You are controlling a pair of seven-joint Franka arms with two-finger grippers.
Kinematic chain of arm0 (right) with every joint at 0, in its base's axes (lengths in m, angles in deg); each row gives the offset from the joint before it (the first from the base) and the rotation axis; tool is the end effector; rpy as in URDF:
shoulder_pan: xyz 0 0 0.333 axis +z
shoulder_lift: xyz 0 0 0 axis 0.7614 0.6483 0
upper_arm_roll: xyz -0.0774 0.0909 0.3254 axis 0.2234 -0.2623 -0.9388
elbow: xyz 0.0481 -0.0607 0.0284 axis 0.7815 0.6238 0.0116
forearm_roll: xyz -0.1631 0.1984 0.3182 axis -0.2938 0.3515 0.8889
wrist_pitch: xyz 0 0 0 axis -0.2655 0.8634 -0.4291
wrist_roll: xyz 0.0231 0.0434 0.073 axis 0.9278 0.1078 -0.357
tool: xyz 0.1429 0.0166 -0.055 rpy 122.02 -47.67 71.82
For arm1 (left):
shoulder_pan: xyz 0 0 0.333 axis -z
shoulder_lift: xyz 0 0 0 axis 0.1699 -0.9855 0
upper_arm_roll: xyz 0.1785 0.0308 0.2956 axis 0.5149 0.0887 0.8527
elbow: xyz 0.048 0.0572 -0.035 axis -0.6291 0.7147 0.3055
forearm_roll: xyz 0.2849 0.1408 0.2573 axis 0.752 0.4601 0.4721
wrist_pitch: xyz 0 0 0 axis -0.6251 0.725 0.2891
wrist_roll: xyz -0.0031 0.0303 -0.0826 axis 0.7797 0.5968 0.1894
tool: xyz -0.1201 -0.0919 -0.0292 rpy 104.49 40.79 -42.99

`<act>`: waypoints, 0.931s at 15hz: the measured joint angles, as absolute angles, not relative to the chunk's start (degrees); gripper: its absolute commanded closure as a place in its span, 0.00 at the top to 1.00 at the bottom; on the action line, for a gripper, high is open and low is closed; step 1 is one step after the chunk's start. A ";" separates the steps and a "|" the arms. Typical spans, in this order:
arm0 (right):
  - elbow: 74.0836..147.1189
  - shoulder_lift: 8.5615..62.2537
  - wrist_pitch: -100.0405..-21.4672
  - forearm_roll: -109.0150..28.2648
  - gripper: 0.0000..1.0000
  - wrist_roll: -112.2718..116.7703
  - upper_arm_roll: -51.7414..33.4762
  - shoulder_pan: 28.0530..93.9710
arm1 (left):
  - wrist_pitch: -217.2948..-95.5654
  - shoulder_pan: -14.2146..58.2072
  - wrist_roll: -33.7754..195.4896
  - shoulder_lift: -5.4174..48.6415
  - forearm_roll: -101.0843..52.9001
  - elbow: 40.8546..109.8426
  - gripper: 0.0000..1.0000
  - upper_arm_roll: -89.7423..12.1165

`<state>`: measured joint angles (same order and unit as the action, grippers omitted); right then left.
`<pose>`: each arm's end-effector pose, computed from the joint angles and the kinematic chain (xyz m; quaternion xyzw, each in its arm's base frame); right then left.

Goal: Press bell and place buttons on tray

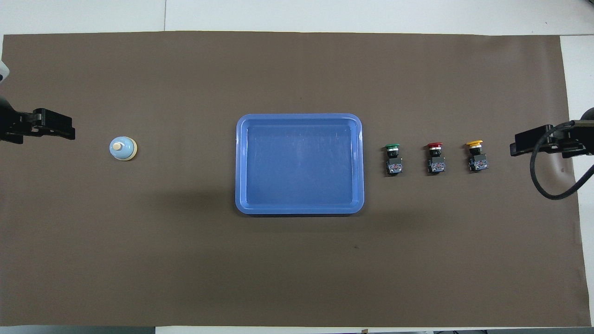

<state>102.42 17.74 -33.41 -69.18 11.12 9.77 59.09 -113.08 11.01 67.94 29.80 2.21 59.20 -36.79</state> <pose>0.5518 -0.0184 0.5862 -0.9991 0.0263 0.0263 0.0202 0.5869 -0.0200 0.5725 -1.0000 -0.0017 -0.0021 0.0091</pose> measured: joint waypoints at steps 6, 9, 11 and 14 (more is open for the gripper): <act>102.70 17.74 -33.08 -70.61 1.00 9.00 9.85 58.95 | -113.02 11.12 67.94 29.80 1.93 59.20 1.00 -36.89; 102.88 17.74 -33.04 -70.61 1.00 8.99 9.85 58.95 | -112.99 11.00 68.11 29.81 1.92 59.27 0.45 -36.75; 102.96 17.73 -33.03 -70.61 1.00 8.99 9.84 58.95 | -113.42 10.96 68.11 29.86 1.93 59.91 0.00 -36.52; 103.09 17.73 -33.01 -70.61 1.00 8.99 9.85 58.95 | -118.25 10.93 68.10 30.37 1.93 64.25 0.00 -36.45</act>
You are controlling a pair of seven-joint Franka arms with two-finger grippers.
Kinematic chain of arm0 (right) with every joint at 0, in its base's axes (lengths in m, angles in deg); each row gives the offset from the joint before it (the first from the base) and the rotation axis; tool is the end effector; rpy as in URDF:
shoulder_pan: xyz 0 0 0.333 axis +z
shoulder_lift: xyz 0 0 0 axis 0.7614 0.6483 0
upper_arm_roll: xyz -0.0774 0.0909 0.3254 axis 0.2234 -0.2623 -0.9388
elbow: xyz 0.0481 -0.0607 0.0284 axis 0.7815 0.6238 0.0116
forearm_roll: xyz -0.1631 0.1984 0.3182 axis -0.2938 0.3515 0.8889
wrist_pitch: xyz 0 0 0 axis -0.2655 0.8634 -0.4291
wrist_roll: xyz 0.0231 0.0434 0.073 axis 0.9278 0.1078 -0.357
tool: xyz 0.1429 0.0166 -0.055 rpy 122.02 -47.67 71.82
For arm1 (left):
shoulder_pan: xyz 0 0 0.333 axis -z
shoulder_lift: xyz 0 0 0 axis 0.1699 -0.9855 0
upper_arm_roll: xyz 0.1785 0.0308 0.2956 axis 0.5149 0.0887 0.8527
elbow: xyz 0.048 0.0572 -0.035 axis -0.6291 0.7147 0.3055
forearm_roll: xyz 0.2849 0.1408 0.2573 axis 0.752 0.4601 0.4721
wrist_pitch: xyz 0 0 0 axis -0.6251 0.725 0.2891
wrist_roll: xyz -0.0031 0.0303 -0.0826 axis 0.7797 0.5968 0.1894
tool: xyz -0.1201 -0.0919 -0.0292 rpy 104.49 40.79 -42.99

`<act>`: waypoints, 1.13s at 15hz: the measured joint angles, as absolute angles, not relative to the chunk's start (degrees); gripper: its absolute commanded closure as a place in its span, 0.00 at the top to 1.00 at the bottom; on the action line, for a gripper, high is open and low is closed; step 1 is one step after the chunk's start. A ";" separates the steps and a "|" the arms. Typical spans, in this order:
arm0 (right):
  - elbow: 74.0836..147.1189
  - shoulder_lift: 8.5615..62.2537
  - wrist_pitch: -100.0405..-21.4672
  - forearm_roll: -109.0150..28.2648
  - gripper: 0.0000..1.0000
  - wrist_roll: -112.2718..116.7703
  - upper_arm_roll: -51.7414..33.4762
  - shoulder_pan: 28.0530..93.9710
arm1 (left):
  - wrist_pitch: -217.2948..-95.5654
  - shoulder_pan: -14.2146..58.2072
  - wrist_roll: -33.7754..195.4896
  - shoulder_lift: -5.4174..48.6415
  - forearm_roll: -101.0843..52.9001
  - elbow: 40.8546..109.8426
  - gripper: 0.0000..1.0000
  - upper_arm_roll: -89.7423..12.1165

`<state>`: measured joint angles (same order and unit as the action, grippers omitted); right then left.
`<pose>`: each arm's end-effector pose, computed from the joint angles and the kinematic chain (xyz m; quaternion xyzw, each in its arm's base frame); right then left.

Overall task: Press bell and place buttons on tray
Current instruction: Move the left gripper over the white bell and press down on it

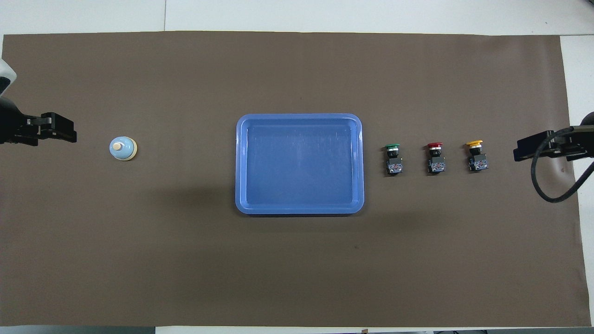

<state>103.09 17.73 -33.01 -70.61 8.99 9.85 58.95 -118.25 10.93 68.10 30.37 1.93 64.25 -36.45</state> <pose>0.5492 -0.0242 0.5800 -0.9993 0.0093 0.0355 0.0086 0.5880 -0.0166 0.5426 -0.9999 -0.0064 -0.0080 0.0065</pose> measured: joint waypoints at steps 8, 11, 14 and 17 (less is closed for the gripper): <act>103.22 17.70 -32.99 -70.62 1.00 8.99 9.85 58.94 | -136.67 10.23 66.58 22.72 1.92 71.55 0.00 -36.38; 103.22 17.69 -32.99 -70.62 1.00 8.99 9.85 58.94 | -142.56 10.22 66.57 19.50 1.92 74.49 0.00 -36.39; 103.22 17.67 -32.99 -70.62 1.00 8.99 9.85 58.94 | -148.19 10.22 66.57 18.77 1.92 80.09 0.00 -36.39; 103.22 17.67 -32.99 -70.62 1.00 8.99 9.85 58.93 | -150.48 10.23 66.57 18.96 1.91 83.42 0.01 -36.45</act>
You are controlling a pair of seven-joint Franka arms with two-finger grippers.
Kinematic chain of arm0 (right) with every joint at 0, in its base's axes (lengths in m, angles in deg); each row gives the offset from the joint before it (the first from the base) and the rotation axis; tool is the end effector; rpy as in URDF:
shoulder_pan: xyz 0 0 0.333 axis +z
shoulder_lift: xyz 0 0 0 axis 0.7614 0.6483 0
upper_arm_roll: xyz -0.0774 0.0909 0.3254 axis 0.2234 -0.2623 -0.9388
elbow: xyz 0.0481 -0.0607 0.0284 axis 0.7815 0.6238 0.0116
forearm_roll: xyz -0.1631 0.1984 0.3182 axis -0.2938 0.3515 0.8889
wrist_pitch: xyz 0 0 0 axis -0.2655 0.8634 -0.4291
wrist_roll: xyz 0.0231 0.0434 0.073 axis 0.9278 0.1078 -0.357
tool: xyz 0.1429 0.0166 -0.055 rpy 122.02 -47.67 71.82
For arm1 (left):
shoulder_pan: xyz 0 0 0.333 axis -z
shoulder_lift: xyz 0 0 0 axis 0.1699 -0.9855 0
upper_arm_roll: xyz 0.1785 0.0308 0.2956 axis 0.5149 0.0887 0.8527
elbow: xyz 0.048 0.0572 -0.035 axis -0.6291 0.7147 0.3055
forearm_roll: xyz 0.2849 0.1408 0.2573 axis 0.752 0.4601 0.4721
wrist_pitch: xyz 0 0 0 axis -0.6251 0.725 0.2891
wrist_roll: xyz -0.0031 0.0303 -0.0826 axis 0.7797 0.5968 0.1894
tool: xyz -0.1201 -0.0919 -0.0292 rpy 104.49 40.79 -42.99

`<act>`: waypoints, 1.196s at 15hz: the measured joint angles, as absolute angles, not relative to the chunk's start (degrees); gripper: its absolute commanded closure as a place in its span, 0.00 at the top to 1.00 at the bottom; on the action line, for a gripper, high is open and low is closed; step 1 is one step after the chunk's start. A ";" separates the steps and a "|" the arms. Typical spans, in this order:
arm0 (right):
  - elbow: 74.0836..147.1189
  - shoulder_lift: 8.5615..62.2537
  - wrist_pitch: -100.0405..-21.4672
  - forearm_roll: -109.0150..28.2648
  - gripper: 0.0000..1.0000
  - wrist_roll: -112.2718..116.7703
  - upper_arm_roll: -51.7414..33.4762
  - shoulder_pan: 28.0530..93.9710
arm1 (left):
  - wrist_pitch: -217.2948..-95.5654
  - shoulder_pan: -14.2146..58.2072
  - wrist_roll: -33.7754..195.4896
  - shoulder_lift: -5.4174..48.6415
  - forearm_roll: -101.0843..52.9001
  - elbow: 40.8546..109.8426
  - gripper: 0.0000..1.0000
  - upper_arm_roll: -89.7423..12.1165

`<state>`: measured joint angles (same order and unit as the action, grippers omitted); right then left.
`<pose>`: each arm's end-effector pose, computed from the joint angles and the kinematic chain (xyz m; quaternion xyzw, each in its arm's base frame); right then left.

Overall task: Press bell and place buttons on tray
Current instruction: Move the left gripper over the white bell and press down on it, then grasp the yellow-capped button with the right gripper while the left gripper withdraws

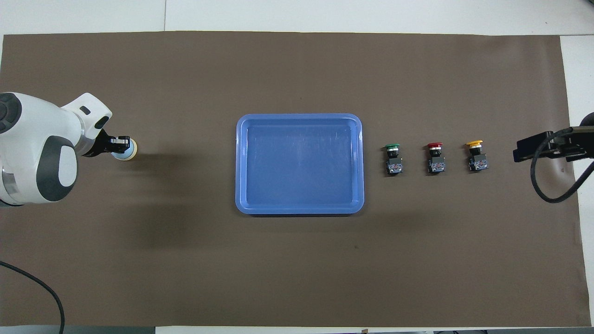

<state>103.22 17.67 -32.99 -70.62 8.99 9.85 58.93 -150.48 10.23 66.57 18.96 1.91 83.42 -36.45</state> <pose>0.5487 -0.0245 0.5794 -0.9993 0.0094 0.0363 0.0086 0.6109 -0.0110 0.3105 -0.9997 0.0040 -0.0222 0.0034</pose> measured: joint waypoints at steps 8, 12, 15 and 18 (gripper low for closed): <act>103.32 17.65 -32.99 -70.62 1.00 8.99 9.87 58.90 | -144.14 10.25 66.57 18.44 1.91 77.97 0.52 -36.51; 103.48 17.56 -32.99 -70.62 1.00 8.99 9.87 58.90 | -131.75 10.25 66.57 19.49 1.91 67.14 1.00 -36.49; 104.21 17.42 -33.39 -70.62 1.00 8.94 9.87 58.91 | -127.43 10.25 66.58 22.00 1.91 65.91 1.00 -36.48; 108.36 16.91 -38.97 -70.62 1.00 8.37 9.87 58.89 | -123.05 10.22 66.58 26.20 1.91 65.79 1.00 -36.38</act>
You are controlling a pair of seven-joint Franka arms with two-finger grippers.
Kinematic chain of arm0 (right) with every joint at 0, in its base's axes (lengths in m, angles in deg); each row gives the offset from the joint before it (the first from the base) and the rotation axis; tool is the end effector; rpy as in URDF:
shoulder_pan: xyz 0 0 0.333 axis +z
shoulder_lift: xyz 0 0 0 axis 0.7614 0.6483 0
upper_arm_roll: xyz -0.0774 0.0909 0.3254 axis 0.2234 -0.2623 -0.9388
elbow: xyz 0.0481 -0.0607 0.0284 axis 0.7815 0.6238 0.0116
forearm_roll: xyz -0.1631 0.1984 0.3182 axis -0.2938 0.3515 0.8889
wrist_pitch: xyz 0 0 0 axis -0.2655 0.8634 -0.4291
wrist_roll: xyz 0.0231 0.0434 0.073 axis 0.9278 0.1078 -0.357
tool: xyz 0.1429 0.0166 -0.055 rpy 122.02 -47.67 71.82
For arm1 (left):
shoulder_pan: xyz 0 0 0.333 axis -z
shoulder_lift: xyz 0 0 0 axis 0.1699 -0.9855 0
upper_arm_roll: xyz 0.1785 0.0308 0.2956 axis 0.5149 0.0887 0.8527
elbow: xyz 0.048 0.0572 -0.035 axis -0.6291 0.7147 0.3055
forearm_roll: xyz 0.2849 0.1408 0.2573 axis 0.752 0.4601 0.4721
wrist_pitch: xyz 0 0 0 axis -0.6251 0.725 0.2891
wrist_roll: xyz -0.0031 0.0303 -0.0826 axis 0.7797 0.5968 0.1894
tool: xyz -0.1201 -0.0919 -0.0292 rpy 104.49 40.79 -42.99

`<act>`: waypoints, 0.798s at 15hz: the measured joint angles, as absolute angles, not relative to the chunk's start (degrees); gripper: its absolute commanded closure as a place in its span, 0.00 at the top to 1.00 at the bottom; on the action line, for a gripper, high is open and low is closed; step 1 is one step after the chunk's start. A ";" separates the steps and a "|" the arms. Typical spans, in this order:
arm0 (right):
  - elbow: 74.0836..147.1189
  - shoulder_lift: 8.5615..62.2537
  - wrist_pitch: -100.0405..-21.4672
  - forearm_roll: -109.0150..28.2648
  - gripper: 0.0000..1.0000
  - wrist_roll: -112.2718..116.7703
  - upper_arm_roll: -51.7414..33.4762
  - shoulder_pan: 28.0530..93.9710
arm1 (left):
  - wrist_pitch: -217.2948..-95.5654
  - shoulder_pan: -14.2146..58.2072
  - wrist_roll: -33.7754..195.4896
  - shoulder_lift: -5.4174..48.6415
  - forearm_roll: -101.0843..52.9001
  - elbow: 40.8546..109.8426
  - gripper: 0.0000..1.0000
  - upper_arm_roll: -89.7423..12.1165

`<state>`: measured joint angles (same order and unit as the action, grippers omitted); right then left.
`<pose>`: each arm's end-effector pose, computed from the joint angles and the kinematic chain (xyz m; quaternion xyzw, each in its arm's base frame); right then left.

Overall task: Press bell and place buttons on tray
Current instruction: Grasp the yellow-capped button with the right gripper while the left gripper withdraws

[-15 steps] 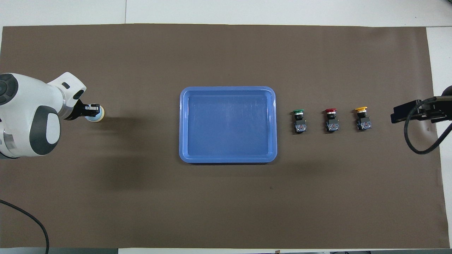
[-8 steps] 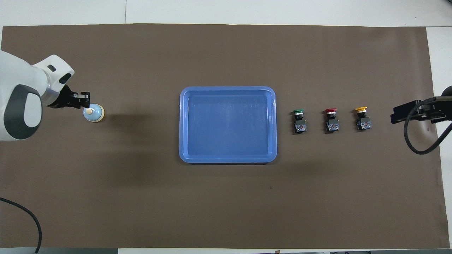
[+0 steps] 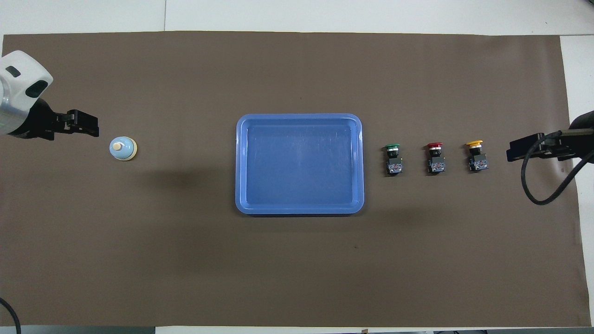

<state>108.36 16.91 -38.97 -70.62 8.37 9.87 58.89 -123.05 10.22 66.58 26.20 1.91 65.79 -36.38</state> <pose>0.5516 -0.0255 0.5512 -0.9997 0.0048 0.0224 0.0097 0.6103 -0.0091 0.4930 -1.0000 0.0006 0.0001 0.0061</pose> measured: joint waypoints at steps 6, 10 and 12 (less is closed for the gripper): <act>114.70 23.24 -56.02 -70.61 1.00 3.74 9.91 55.78 | -116.26 10.42 66.58 30.72 1.91 65.72 1.00 -36.88; 117.05 28.30 -64.25 -70.58 1.00 2.18 9.84 54.87 | -113.88 10.78 66.58 30.72 1.91 65.37 1.00 -36.98; 119.81 28.62 -68.10 -70.58 1.00 2.10 9.82 54.97 | -113.54 10.78 66.58 30.72 1.91 65.20 1.00 -36.97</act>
<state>119.81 28.62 -68.10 -70.58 2.10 9.82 54.97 -113.54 10.78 66.58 30.72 1.91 65.20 -36.97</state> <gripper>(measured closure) 0.000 0.000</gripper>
